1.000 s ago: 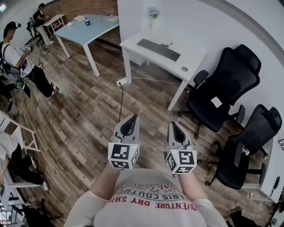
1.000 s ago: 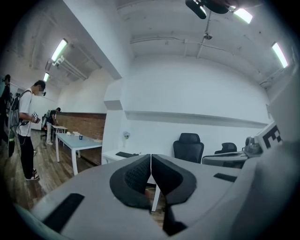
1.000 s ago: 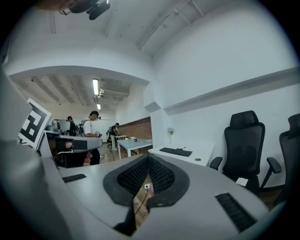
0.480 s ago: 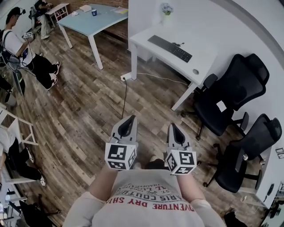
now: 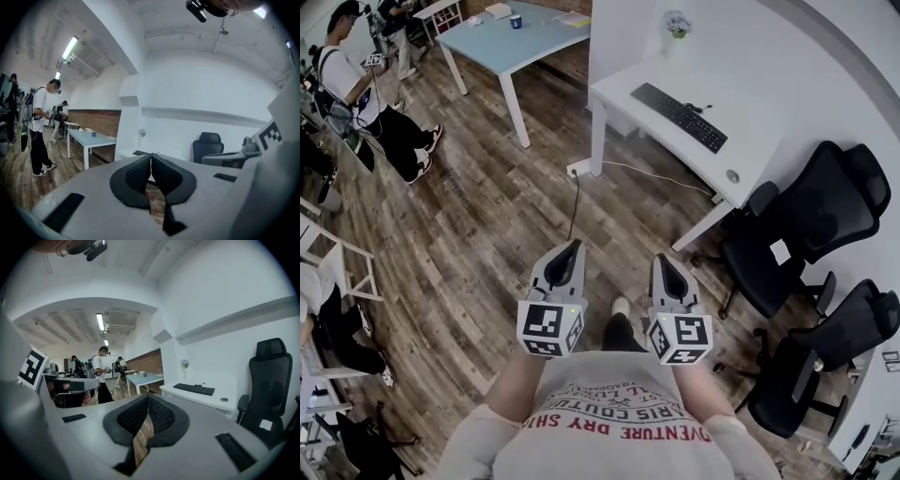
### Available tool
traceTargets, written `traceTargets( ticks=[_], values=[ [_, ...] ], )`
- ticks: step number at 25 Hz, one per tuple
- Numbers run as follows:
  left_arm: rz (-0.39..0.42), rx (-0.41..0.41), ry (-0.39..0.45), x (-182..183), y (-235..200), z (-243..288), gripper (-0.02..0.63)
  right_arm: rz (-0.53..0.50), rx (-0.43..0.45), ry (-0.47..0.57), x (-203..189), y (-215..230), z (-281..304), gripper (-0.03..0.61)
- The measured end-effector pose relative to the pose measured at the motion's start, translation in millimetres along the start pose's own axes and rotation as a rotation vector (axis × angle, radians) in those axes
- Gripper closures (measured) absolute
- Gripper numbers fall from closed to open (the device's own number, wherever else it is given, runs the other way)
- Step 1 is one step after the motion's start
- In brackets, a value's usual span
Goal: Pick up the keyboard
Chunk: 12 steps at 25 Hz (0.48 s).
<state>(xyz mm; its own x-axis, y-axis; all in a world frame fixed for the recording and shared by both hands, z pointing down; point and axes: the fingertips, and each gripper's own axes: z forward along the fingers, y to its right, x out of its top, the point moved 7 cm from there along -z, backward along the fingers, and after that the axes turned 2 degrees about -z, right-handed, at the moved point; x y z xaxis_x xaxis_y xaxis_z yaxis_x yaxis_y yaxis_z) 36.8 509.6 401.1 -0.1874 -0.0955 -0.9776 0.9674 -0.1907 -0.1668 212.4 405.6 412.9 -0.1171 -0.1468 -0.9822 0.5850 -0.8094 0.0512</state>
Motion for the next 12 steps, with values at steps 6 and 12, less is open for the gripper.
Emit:
traceTargets(
  ticks=[6,12],
  values=[
    [-0.005,0.043,-0.002,22.5,-5.8,88.5,0.588,-0.003,0.014,-0.02,22.8,65.3,74.9,0.554],
    [-0.023,0.05,-0.001,31.3,-1.4,177.2,0.588,-0.015,0.018,-0.01,38.7,134.3,139.2,0.554]
  ],
)
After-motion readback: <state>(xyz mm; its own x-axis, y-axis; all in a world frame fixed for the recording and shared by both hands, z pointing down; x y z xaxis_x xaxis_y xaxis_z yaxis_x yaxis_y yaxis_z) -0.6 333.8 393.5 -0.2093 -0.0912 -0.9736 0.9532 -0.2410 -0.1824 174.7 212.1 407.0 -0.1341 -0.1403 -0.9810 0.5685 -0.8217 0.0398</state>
